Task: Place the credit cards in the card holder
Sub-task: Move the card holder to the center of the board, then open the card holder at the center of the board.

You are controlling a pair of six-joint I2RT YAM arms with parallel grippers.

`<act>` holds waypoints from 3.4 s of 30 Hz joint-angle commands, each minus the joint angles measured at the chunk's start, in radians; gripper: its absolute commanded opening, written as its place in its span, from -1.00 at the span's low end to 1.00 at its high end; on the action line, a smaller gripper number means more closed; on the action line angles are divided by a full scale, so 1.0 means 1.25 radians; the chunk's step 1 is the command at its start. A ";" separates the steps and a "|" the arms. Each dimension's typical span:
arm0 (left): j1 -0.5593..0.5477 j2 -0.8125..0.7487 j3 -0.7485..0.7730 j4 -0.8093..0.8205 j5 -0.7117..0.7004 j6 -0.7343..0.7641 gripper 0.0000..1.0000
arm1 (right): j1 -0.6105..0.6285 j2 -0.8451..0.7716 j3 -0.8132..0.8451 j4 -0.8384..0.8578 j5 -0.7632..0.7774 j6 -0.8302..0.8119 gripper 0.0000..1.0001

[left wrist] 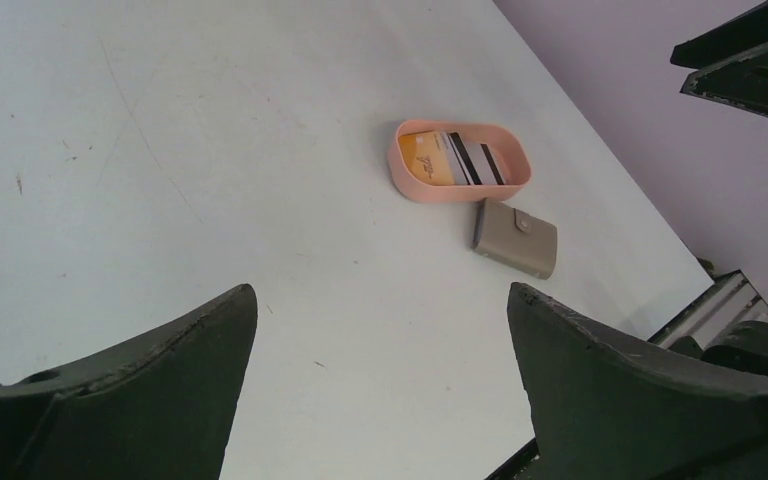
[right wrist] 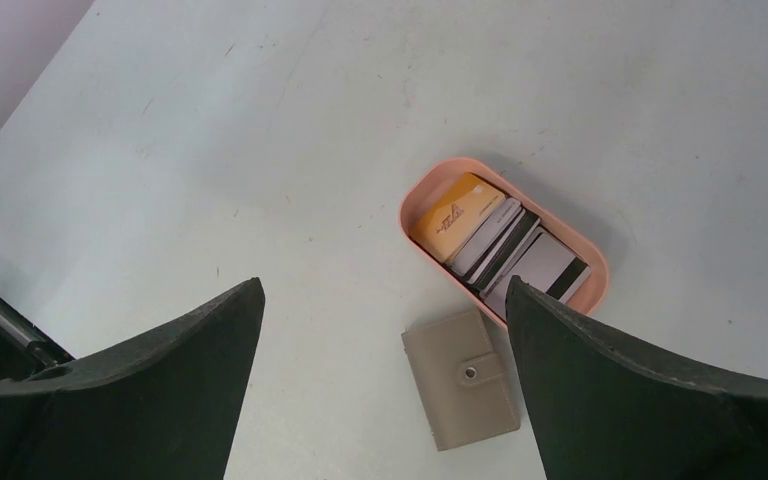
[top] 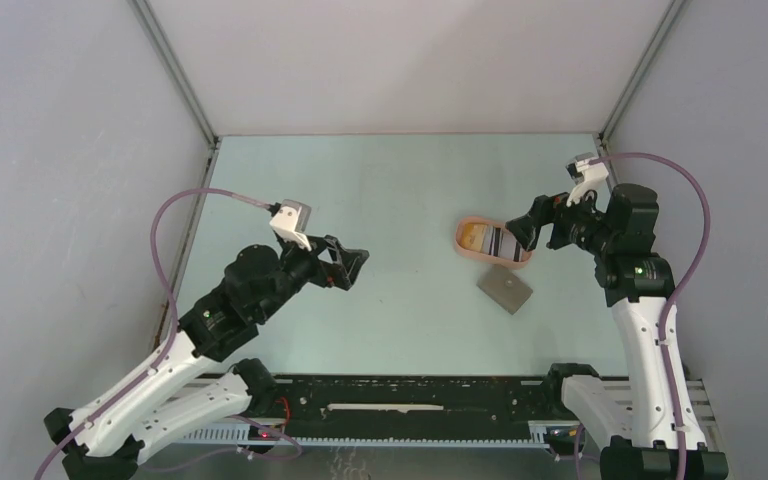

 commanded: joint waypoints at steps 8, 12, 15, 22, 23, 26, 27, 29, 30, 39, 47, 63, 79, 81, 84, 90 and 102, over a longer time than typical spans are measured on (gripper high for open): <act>-0.004 -0.021 -0.042 0.071 0.007 0.006 1.00 | -0.006 0.003 0.030 -0.019 -0.071 -0.075 0.99; -0.001 -0.031 -0.083 0.121 0.023 -0.006 1.00 | -0.005 0.016 0.016 -0.095 -0.224 -0.259 0.99; 0.003 -0.024 -0.121 0.164 0.039 -0.023 1.00 | 0.012 0.063 0.005 -0.179 -0.222 -0.407 0.99; 0.011 -0.002 -0.219 0.263 0.090 -0.093 0.99 | 0.074 0.228 -0.001 -0.271 0.002 -0.488 0.78; 0.011 0.003 -0.235 0.292 0.099 -0.107 1.00 | 0.083 0.246 -0.008 -0.263 0.039 -0.482 0.72; 0.011 0.028 -0.276 0.353 0.134 -0.143 1.00 | 0.107 0.303 -0.028 -0.241 0.128 -0.472 0.60; 0.011 0.037 -0.287 0.371 0.143 -0.155 1.00 | 0.113 0.320 -0.029 -0.242 0.146 -0.474 0.57; 0.011 0.055 -0.305 0.404 0.158 -0.177 0.99 | 0.117 0.353 -0.032 -0.250 0.174 -0.474 0.48; 0.011 0.062 -0.312 0.419 0.168 -0.185 0.98 | 0.116 0.366 -0.037 -0.248 0.191 -0.472 0.45; 0.011 0.127 -0.344 0.502 0.211 -0.214 0.94 | 0.099 0.501 -0.049 -0.182 0.296 -0.442 0.41; 0.011 0.153 -0.364 0.532 0.217 -0.223 0.87 | 0.116 0.587 -0.032 -0.189 0.278 -0.437 0.24; 0.011 0.174 -0.427 0.567 0.212 -0.268 0.54 | 0.492 0.632 0.061 -0.332 -0.085 -0.420 -0.11; 0.010 0.151 -0.519 0.597 0.210 -0.337 0.11 | 0.533 0.385 -0.047 -0.247 -0.137 -1.063 0.47; 0.010 0.165 -0.528 0.625 0.216 -0.348 0.04 | 0.555 0.423 -0.048 -0.217 -0.097 -1.064 0.41; 0.008 0.198 -0.532 0.664 0.224 -0.358 -0.02 | 0.573 0.463 -0.054 -0.167 -0.050 -1.025 0.33; 0.003 0.279 -0.515 0.725 0.259 -0.363 -0.16 | 0.592 0.530 -0.056 -0.138 0.013 -0.997 0.17; -0.042 0.399 -0.484 0.821 0.284 -0.393 -0.27 | 0.647 0.593 -0.073 -0.125 0.084 -0.991 -0.05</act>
